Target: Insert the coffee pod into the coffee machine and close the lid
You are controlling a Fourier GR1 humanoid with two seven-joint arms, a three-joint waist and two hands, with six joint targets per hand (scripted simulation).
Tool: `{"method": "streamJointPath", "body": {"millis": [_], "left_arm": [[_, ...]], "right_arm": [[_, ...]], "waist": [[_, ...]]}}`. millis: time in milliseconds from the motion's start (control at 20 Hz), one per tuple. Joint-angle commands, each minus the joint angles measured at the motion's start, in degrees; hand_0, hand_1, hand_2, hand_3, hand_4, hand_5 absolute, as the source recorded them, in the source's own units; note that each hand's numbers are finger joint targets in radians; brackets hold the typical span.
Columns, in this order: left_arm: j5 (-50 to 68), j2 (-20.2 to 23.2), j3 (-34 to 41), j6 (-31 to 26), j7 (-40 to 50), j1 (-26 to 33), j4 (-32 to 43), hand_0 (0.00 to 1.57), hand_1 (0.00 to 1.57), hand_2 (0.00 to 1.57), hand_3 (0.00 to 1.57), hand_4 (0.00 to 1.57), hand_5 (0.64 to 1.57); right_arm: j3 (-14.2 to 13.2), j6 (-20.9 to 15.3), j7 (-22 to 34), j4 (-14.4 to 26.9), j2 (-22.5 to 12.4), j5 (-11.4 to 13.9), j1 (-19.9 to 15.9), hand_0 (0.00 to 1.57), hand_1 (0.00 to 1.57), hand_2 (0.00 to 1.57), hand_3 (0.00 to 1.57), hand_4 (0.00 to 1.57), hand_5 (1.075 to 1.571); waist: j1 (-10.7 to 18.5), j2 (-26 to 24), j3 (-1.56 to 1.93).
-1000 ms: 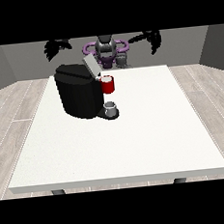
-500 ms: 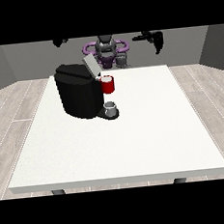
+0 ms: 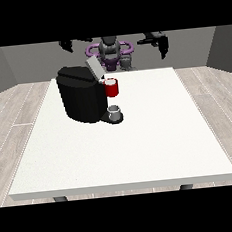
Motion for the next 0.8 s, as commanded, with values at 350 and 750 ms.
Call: {"method": "streamJointPath", "body": {"millis": [350, 750], "left_arm": [[5.60, -0.03, -4.20, 0.28, 7.76, 4.66, -15.37, 0.00, 0.00, 0.00, 0.00, 0.00, 1.571], [8.08, 4.49, -2.75, -0.90, 2.84, 9.22, -17.52, 0.00, 0.00, 0.00, 0.00, 0.00, 1.571]], "right_arm": [[-3.65, -0.24, -3.18, 9.66, 0.50, 0.12, -6.35, 0.00, 0.00, 0.00, 0.00, 0.00, 1.571], [-3.67, 3.43, -3.67, 12.90, -0.50, -0.46, -11.57, 0.00, 0.00, 0.00, 0.00, 0.00, 1.571]], "waist": [[3.18, 6.15, 0.02], [-0.30, 11.33, -0.01]]}}
